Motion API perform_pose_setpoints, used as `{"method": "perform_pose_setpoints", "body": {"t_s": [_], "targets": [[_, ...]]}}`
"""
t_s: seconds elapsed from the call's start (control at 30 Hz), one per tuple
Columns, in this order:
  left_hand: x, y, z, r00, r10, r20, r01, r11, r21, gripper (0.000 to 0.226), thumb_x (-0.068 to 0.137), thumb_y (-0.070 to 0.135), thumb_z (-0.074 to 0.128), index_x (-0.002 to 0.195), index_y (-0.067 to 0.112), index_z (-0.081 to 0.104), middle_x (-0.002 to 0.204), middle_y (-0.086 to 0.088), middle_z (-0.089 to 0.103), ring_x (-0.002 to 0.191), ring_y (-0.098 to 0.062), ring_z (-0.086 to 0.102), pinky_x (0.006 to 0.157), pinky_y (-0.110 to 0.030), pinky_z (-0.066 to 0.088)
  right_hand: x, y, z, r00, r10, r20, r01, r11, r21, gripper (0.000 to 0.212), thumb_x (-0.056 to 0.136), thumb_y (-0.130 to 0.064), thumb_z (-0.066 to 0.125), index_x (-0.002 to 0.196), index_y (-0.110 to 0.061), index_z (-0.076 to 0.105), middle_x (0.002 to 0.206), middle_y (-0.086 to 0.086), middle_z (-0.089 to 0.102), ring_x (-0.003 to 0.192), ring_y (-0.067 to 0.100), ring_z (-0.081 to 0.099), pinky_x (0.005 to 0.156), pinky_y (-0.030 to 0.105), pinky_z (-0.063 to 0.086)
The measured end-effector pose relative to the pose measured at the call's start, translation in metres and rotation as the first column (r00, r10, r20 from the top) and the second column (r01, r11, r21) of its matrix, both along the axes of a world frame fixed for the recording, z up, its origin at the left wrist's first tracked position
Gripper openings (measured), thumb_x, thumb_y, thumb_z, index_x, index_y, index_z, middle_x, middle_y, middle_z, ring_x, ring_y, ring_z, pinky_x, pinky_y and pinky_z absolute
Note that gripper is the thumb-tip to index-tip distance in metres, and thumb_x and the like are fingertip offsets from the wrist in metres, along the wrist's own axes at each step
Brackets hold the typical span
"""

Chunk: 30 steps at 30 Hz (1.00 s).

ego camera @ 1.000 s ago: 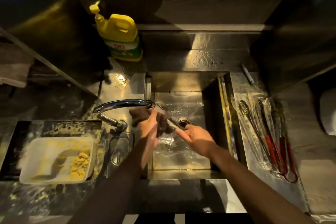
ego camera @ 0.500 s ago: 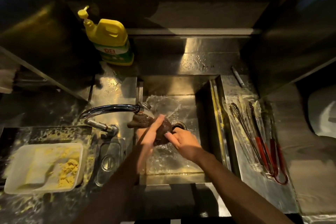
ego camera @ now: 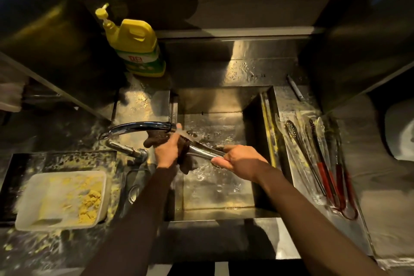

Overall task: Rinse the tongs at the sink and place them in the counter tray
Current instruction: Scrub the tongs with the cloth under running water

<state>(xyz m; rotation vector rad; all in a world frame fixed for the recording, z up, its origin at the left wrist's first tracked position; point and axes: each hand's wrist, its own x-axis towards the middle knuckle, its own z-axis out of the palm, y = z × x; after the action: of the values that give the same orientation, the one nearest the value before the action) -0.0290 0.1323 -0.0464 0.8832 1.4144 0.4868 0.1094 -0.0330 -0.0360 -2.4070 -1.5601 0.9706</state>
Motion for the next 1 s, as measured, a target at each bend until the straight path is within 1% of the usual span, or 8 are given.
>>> {"method": "perform_pose_setpoints", "body": {"t_s": [0.13, 0.23, 0.33, 0.53, 0.63, 0.7, 0.87, 1.0], "targets": [[0.007, -0.010, 0.000, 0.971, 0.189, 0.145, -0.140, 0.945, -0.296, 0.051, 0.082, 0.036, 0.076, 0.123, 0.008, 0.062, 0.114, -0.010, 0.070, 0.100, -0.029, 0.069, 0.093, -0.049, 0.054, -0.026, -0.008, -0.006, 0.994, -0.073, -0.085, 0.074, 0.997, 0.004, 0.065, 0.100, -0.062, 0.032, 0.079, -0.015, 0.072, 0.100, -0.003, 0.055, 0.082, 0.014, 0.056, 0.073, 0.030, 0.041], [-0.004, -0.009, -0.005, 0.999, -0.047, 0.013, 0.048, 0.990, -0.131, 0.068, 0.069, 0.049, 0.083, 0.119, 0.006, 0.064, 0.110, -0.008, 0.072, 0.098, -0.027, 0.070, 0.094, -0.043, 0.054, -0.024, -0.021, -0.008, 0.999, -0.019, -0.048, 0.017, 1.000, -0.024, 0.059, 0.101, -0.059, 0.035, 0.081, -0.016, 0.071, 0.109, -0.001, 0.060, 0.090, 0.013, 0.059, 0.077, 0.026, 0.039], [-0.013, -0.010, -0.004, 0.960, -0.258, -0.111, 0.266, 0.962, 0.063, 0.047, 0.085, 0.035, 0.073, 0.116, 0.001, 0.065, 0.110, -0.009, 0.071, 0.106, -0.028, 0.066, 0.095, -0.032, 0.049, -0.001, -0.032, -0.001, 0.999, 0.026, -0.032, -0.027, 0.998, -0.053, 0.054, 0.100, -0.060, 0.038, 0.071, -0.023, 0.065, 0.126, 0.001, 0.064, 0.109, 0.010, 0.059, 0.092, 0.025, 0.039], [-0.009, -0.012, 0.010, 0.937, 0.224, 0.269, -0.099, 0.906, -0.411, 0.027, 0.095, 0.027, 0.060, 0.115, 0.009, 0.062, 0.110, -0.014, 0.067, 0.111, -0.034, 0.061, 0.100, -0.054, 0.047, -0.005, -0.048, 0.002, 0.919, -0.331, -0.213, 0.354, 0.932, 0.078, 0.044, 0.093, -0.062, 0.044, 0.067, -0.028, 0.053, 0.086, -0.009, 0.056, 0.072, 0.004, 0.057, 0.069, 0.022, 0.041], [-0.007, -0.017, 0.023, 0.896, 0.275, 0.348, -0.079, 0.871, -0.486, 0.028, 0.096, 0.031, 0.055, 0.112, 0.010, 0.063, 0.090, -0.014, 0.073, 0.096, -0.030, 0.064, 0.087, -0.045, 0.052, -0.022, -0.043, -0.003, 0.965, -0.206, -0.160, 0.225, 0.968, 0.110, 0.042, 0.102, -0.050, 0.042, 0.086, -0.021, 0.067, 0.091, -0.002, 0.053, 0.076, 0.015, 0.058, 0.074, 0.040, 0.050], [-0.008, -0.018, 0.021, 0.839, 0.362, 0.406, -0.102, 0.838, -0.537, 0.037, 0.094, 0.038, 0.055, 0.118, 0.010, 0.063, 0.093, -0.014, 0.072, 0.092, -0.029, 0.064, 0.096, -0.044, 0.050, -0.034, -0.034, -0.003, 0.970, -0.172, -0.174, 0.194, 0.973, 0.123, 0.043, 0.104, -0.047, 0.041, 0.089, -0.014, 0.065, 0.093, 0.001, 0.053, 0.077, 0.020, 0.058, 0.076, 0.043, 0.051], [-0.008, -0.021, 0.005, 0.796, 0.387, 0.465, -0.073, 0.825, -0.560, 0.047, 0.100, 0.044, 0.038, 0.105, 0.007, 0.066, 0.087, -0.017, 0.073, 0.087, -0.029, 0.068, 0.086, -0.043, 0.055, -0.054, -0.016, 0.003, 0.931, -0.226, -0.286, 0.242, 0.970, 0.021, 0.068, 0.101, -0.062, 0.030, 0.057, -0.018, 0.058, 0.141, 0.007, 0.058, 0.138, 0.014, 0.044, 0.101, 0.023, 0.029], [-0.005, -0.024, -0.003, 0.895, 0.196, 0.401, 0.027, 0.873, -0.486, 0.026, 0.103, 0.021, 0.044, 0.090, 0.007, 0.060, 0.065, -0.009, 0.071, 0.054, -0.017, 0.069, 0.052, -0.026, 0.059, -0.059, -0.013, 0.002, 0.932, -0.213, -0.293, 0.226, 0.974, 0.012, 0.068, 0.102, -0.059, 0.029, 0.063, -0.016, 0.065, 0.138, 0.008, 0.061, 0.145, 0.008, 0.033, 0.106, 0.022, 0.024]]}}
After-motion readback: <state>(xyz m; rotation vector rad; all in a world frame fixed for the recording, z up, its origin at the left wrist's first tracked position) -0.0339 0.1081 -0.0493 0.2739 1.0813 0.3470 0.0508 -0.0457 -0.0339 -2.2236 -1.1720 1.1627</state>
